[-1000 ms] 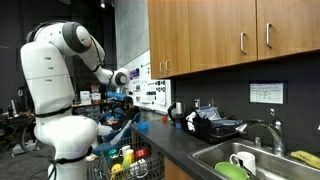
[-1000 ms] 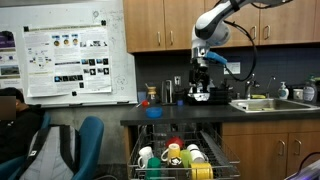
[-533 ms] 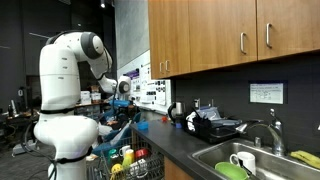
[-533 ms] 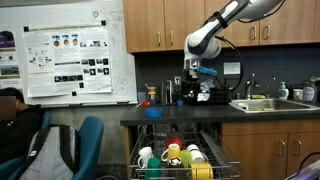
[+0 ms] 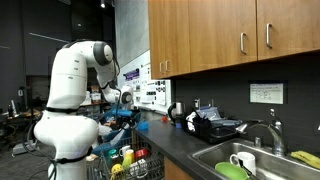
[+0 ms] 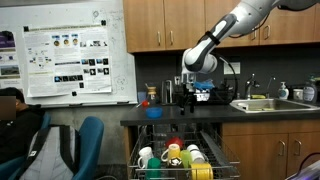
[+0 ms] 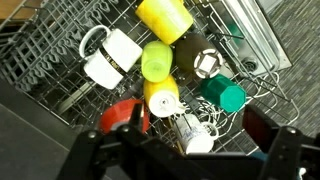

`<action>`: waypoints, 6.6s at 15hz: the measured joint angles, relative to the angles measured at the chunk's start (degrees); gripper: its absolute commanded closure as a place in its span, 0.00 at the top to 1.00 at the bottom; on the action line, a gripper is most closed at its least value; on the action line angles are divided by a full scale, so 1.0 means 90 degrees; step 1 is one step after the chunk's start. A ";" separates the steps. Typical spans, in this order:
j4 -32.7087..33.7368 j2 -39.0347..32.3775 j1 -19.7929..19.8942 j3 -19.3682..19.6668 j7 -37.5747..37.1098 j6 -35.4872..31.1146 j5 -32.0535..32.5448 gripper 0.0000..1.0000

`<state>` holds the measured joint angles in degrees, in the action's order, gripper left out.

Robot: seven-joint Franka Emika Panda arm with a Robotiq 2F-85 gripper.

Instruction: Move the green cup in the dishwasher to the left

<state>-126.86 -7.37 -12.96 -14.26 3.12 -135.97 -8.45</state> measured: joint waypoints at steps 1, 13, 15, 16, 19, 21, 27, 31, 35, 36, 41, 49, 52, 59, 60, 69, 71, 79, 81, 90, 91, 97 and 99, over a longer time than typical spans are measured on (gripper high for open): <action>-0.0004 -0.0137 -0.0002 -0.0004 0.0004 -0.0118 0.0000 1.00; 0.0033 -0.1423 0.0002 -0.0074 0.0414 -0.0968 0.0000 1.00; 0.0067 -0.1630 0.0018 -0.0069 0.0497 -0.1172 0.0000 1.00; 0.0102 -0.1738 0.0027 -0.0062 0.0510 -0.1286 0.0004 1.00; 0.0238 -0.2037 0.0030 0.0016 0.0493 -0.1612 0.0187 1.00; 0.0352 -0.2227 0.0024 0.0117 0.0469 -0.1727 0.0414 1.00; 0.0672 -0.2747 0.0016 0.0283 0.0462 -0.1760 0.0783 1.00; 0.0792 -0.3068 -0.0055 0.0233 0.0464 -0.1759 0.0786 1.00; 0.0880 -0.3378 -0.0164 0.0197 0.0467 -0.1758 0.0789 1.00; 0.0908 -0.3446 -0.0192 0.0193 0.0470 -0.1757 0.0804 1.00; 0.1091 -0.3718 -0.0285 0.0188 0.0473 -0.1752 0.0988 1.00; 0.1391 -0.3903 -0.0334 0.0189 0.0473 -0.1722 0.1145 1.00; 0.1403 -0.3964 -0.0340 0.0197 0.0472 -0.1719 0.1164 1.00; 0.1432 -0.4087 -0.0378 0.0273 0.0462 -0.1714 0.1201 0.46; 0.1444 -0.4086 -0.0384 0.0299 0.0458 -0.1711 0.1217 0.45; 0.1508 -0.3996 -0.0389 0.0282 0.0404 -0.1626 0.1220 0.45; 0.1499 -0.3913 -0.0386 0.0279 0.0404 -0.1586 0.1220 0.45; 0.1266 -0.3276 -0.0267 0.0177 0.0392 -0.1474 0.1162 0.45; 0.1218 -0.3088 -0.0219 0.0133 0.0370 -0.1474 0.1152 0.45; 0.1224 -0.2472 -0.0186 0.0020 0.0359 -0.1466 0.1150 0.45; 0.1261 -0.2448 -0.0188 -0.0001 0.0359 -0.1458 0.1150 0.45; 0.1591 -0.2433 -0.0193 -0.0184 0.0367 -0.1342 0.1111 0.45; 0.1700 -0.2449 -0.0203 -0.0252 0.0377 -0.1338 0.1075 0.45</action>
<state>-111.56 -29.41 -14.79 -16.53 6.52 -148.01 1.23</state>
